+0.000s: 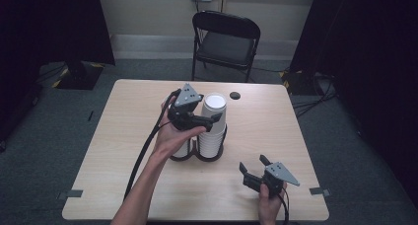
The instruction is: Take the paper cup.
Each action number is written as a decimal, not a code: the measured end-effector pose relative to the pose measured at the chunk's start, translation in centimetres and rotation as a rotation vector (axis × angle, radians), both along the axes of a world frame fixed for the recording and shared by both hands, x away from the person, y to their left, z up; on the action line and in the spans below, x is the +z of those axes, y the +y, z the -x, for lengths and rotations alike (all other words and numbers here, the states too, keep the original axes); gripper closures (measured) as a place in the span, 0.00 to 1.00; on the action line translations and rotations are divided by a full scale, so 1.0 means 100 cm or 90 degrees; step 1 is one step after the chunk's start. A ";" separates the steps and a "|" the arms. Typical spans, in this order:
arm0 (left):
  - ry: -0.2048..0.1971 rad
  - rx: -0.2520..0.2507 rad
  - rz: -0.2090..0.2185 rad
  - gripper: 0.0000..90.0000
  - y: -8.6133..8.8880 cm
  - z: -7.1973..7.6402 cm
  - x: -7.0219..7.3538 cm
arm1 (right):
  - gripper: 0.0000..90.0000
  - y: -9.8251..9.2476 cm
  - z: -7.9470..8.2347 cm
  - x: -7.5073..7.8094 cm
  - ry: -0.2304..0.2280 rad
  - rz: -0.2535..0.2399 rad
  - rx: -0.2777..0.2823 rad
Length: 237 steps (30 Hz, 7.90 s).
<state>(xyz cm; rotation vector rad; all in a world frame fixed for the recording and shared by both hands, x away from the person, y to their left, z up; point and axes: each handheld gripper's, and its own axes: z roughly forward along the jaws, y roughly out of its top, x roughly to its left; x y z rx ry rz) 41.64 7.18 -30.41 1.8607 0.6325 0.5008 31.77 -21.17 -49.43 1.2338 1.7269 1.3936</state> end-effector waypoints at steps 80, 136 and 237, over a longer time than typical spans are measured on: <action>0.037 0.023 -0.008 0.24 -0.024 -0.028 0.005 | 0.15 -0.002 0.001 0.000 -0.008 -0.013 0.000; -0.046 0.025 0.166 0.24 0.019 0.008 0.040 | 0.15 -0.002 0.001 0.000 -0.007 -0.013 -0.003; 0.265 0.004 0.319 0.24 0.055 0.095 -0.118 | 0.64 0.100 0.021 0.009 -0.169 0.013 0.291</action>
